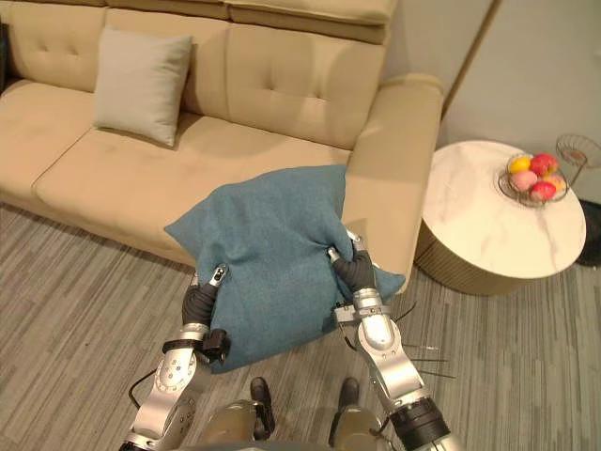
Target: Pick up cushions and gather them together orderly.
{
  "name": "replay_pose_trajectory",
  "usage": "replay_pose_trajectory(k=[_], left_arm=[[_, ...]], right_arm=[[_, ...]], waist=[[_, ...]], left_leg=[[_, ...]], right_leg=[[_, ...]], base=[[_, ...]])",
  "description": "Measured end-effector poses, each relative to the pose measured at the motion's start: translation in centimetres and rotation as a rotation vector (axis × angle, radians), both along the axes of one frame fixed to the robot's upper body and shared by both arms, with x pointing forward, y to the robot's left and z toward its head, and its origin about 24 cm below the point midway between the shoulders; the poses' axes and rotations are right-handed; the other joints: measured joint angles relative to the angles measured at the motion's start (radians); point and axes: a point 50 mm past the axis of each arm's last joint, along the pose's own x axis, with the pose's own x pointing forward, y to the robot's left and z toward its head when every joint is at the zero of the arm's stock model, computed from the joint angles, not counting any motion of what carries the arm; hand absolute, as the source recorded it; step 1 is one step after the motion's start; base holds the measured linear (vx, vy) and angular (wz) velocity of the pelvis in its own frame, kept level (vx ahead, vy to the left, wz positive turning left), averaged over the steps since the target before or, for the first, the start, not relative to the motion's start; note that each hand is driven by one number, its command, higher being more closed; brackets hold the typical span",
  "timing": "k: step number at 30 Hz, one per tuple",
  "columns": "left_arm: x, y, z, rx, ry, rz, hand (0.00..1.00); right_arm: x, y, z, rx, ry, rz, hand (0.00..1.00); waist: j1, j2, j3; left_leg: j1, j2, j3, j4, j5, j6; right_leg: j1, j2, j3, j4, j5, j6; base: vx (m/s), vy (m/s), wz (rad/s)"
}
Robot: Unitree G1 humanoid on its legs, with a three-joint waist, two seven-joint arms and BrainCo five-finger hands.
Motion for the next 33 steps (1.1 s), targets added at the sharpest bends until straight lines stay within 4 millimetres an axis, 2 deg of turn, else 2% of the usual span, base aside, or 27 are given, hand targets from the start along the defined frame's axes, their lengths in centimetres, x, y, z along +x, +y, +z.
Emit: replay_pose_trajectory(k=[3, 5, 7, 8, 9, 10, 11, 14, 15, 16, 17, 18, 19, 20, 21, 22, 23, 24, 26, 27, 29, 31, 33], left_arm=[[0.0, 0.0, 0.1, 0.001, -0.003, 0.000, 1.00], [0.0, 0.0, 0.3, 0.000, -0.015, -0.002, 1.00], [0.0, 0.1, 0.3, 0.005, -0.014, -0.004, 1.00], [0.0, 0.1, 0.3, 0.005, -0.014, -0.004, 1.00], [-0.1, 0.1, 0.3, 0.006, -0.012, -0.003, 1.00], [-0.2, 0.2, 0.2, 0.008, -0.005, -0.001, 1.00], [-0.3, 0.2, 0.1, 0.009, -0.003, -0.001, 1.00], [-0.3, 0.3, 0.0, 0.012, 0.000, -0.001, 1.00], [-0.3, 0.2, 0.0, 0.012, 0.004, -0.004, 1.00], [-0.2, 0.1, -0.1, 0.013, 0.007, -0.007, 1.00], [-0.3, 0.0, -0.3, 0.016, 0.013, -0.016, 1.00], [-0.4, -0.2, -0.4, 0.020, 0.021, -0.028, 1.00], [-0.4, -0.9, -0.9, 0.002, 0.041, -0.040, 1.00], [-0.5, -1.2, -1.1, -0.004, 0.048, -0.047, 1.00], [-0.4, -1.3, -1.0, -0.001, 0.043, -0.051, 1.00], [-0.2, -1.4, -1.0, 0.002, 0.046, -0.059, 1.00], [-0.2, -1.4, -1.2, 0.002, 0.054, -0.065, 1.00], [-0.2, -1.6, -1.5, -0.001, 0.069, -0.072, 1.00], [-0.2, -1.9, -1.4, -0.010, 0.066, -0.082, 1.00], [0.0, -2.0, -1.3, -0.015, 0.055, -0.091, 1.00], [0.2, -2.2, -1.0, -0.013, 0.043, -0.095, 1.00], [0.2, -2.4, -1.0, -0.015, 0.041, -0.099, 1.00], [0.2, -2.4, -1.0, -0.011, 0.041, -0.098, 1.00]], right_arm=[[0.0, 0.1, 0.5, 0.007, -0.020, 0.005, 1.00], [0.0, 0.1, 0.5, 0.008, -0.022, 0.005, 1.00], [-0.1, 0.1, 0.5, 0.008, -0.020, 0.005, 1.00], [-0.1, 0.1, 0.4, 0.008, -0.018, 0.004, 1.00], [0.0, 0.1, 0.2, 0.006, -0.007, 0.003, 1.00], [0.0, 0.1, -0.1, 0.003, 0.006, 0.003, 1.00], [-0.1, 0.1, -0.1, 0.004, 0.006, 0.006, 1.00], [-0.1, 0.0, -0.2, -0.007, 0.006, 0.012, 1.00], [-0.1, -0.1, -0.2, -0.014, 0.008, 0.012, 1.00], [-0.2, -0.3, -0.3, -0.019, 0.012, 0.010, 1.00], [-0.4, -0.5, -0.7, -0.023, 0.027, 0.003, 1.00], [-0.8, -0.8, -1.1, -0.019, 0.044, -0.008, 1.00], [-1.1, -1.6, -1.7, -0.023, 0.071, -0.034, 1.00], [-1.4, -2.0, -2.0, -0.023, 0.085, -0.042, 1.00], [-1.5, -2.2, -2.1, -0.022, 0.089, -0.049, 1.00], [-1.6, -2.4, -2.3, -0.022, 0.097, -0.057, 1.00], [-1.7, -2.5, -2.4, -0.022, 0.102, -0.060, 1.00], [-1.8, -2.6, -2.5, -0.021, 0.107, -0.067, 1.00], [-2.3, -3.0, -2.2, -0.011, 0.097, -0.084, 1.00], [-2.4, -3.1, -1.6, -0.004, 0.070, -0.087, 1.00], [-2.4, -3.2, -1.1, 0.002, 0.050, -0.092, 1.00], [-2.5, -3.5, -1.2, 0.002, 0.054, -0.104, 1.00], [-2.5, -3.5, -1.4, 0.001, 0.060, -0.107, 1.00]], waist=[[0.002, -0.006, -0.011], [0.001, -0.014, -0.019], [-0.010, -0.019, -0.019], [-0.011, -0.020, -0.019], [-0.011, -0.023, -0.016], [-0.021, -0.016, -0.013], [-0.025, -0.017, -0.013], [-0.057, -0.023, -0.013], [-0.069, -0.022, -0.012], [-0.073, -0.024, -0.013], [-0.084, -0.036, -0.021], [-0.094, -0.050, -0.030], [-0.102, -0.020, -0.037], [-0.106, 0.007, -0.057], [-0.112, 0.019, -0.061], [-0.109, 0.028, -0.055], [-0.105, 0.030, -0.054], [-0.088, 0.030, -0.049], [-0.090, 0.023, -0.051], [-0.087, 0.020, -0.051], [-0.079, 0.021, -0.051], [-0.080, 0.019, -0.050], [-0.072, 0.020, -0.050]], left_leg=[[-0.021, -0.003, 0.007, 0.036, -0.036, 0.008], [-0.037, -0.017, 0.010, 0.065, -0.065, 0.022], [-0.024, -0.043, 0.001, 0.076, -0.093, 0.032], [-0.007, -0.064, -0.004, 0.076, -0.105, 0.052], [0.026, -0.079, -0.011, 0.065, -0.116, 0.073], [0.058, -0.077, -0.034, 0.065, -0.126, 0.086], [0.068, -0.074, -0.039, 0.065, -0.130, 0.091], [0.119, -0.078, -0.085, 0.051, -0.159, 0.069], [0.143, -0.079, -0.095, 0.047, -0.172, 0.058], [0.158, -0.082, -0.099, 0.045, -0.176, 0.045], [0.184, -0.097, -0.115, 0.049, -0.196, 0.025], [0.204, -0.114, -0.131, 0.058, -0.220, 0.006], [0.228, -0.095, -0.152, 0.059, -0.247, -0.016], [0.218, -0.072, -0.151, 0.087, -0.240, -0.035], [0.178, -0.042, -0.148, 0.166, -0.223, -0.065], [0.127, 0.003, -0.127, 0.313, -0.180, -0.093], [0.105, 0.026, -0.113, 0.401, -0.143, -0.089], [0.069, 0.075, -0.098, 0.541, -0.133, -0.086], [0.041, 0.103, -0.065, 0.611, -0.153, -0.057], [0.015, 0.107, -0.047, 0.575, -0.176, -0.021], [-0.009, 0.107, -0.062, 0.467, -0.186, -0.006], [-0.010, 0.090, -0.120, 0.304, -0.180, -0.017], [-0.001, 0.058, -0.222, 0.081, -0.134, -0.081]], right_leg=[[-0.016, -0.007, 0.019, 0.004, -0.006, 0.007], [-0.045, -0.033, 0.026, 0.058, -0.040, 0.017], [-0.072, -0.063, 0.034, 0.163, -0.096, -0.005], [-0.116, -0.088, 0.063, 0.292, -0.107, -0.025], [-0.198, -0.112, 0.096, 0.483, -0.092, -0.049], [-0.228, -0.099, 0.102, 0.538, -0.144, -0.036], [-0.237, -0.085, 0.101, 0.538, -0.161, -0.026], [-0.274, 0.001, 0.098, 0.409, -0.164, -0.026], [-0.284, 0.033, 0.095, 0.333, -0.145, -0.027], [-0.285, 0.045, 0.095, 0.292, -0.124, -0.033], [-0.278, 0.054, 0.103, 0.221, -0.073, -0.048], [-0.277, 0.050, 0.106, 0.214, -0.008, -0.079], [-0.275, 0.060, 0.093, 0.270, 0.022, -0.108], [-0.273, 0.074, 0.076, 0.270, -0.009, -0.114], [-0.267, 0.089, 0.066, 0.267, -0.027, -0.122], [-0.234, 0.115, 0.060, 0.259, -0.041, -0.139], [-0.212, 0.131, 0.063, 0.255, -0.051, -0.150], [-0.157, 0.155, 0.079, 0.242, -0.068, -0.162], [-0.095, 0.160, 0.100, 0.214, -0.084, -0.167], [-0.075, 0.156, 0.135, 0.193, -0.092, -0.165], [-0.064, 0.151, 0.188, 0.188, -0.106, -0.155], [-0.041, 0.139, 0.226, 0.182, -0.118, -0.137], [-0.030, 0.130, 0.284, 0.174, -0.124, -0.107]], base=[[-0.04, 0.130, -0.13], [0.02, 0.136, -0.03], [0.08, 0.104, 0.12], [0.13, 0.111, 0.10], [0.18, 0.120, 0.23], [0.18, 0.077, 0.24], [0.21, 0.013, 0.44], [0.27, -0.053, 0.46], [0.40, -0.098, 0.45], [0.47, -0.125, 0.48], [0.36, -0.111, 0.53], [0.48, -0.195, 0.65], [0.52, -0.186, 0.51], [0.52, -0.186, 0.33], [0.52, -0.169, 0.04], [0.41, -0.162, -0.14], [0.59, -0.197, -0.45], [0.54, -0.132, -0.51], [0.38, -0.059, -0.45], [0.23, 0.007, -0.45], [0.26, 0.079, -0.71], [0.19, 0.170, -0.61], [0.15, 0.261, -0.69]])
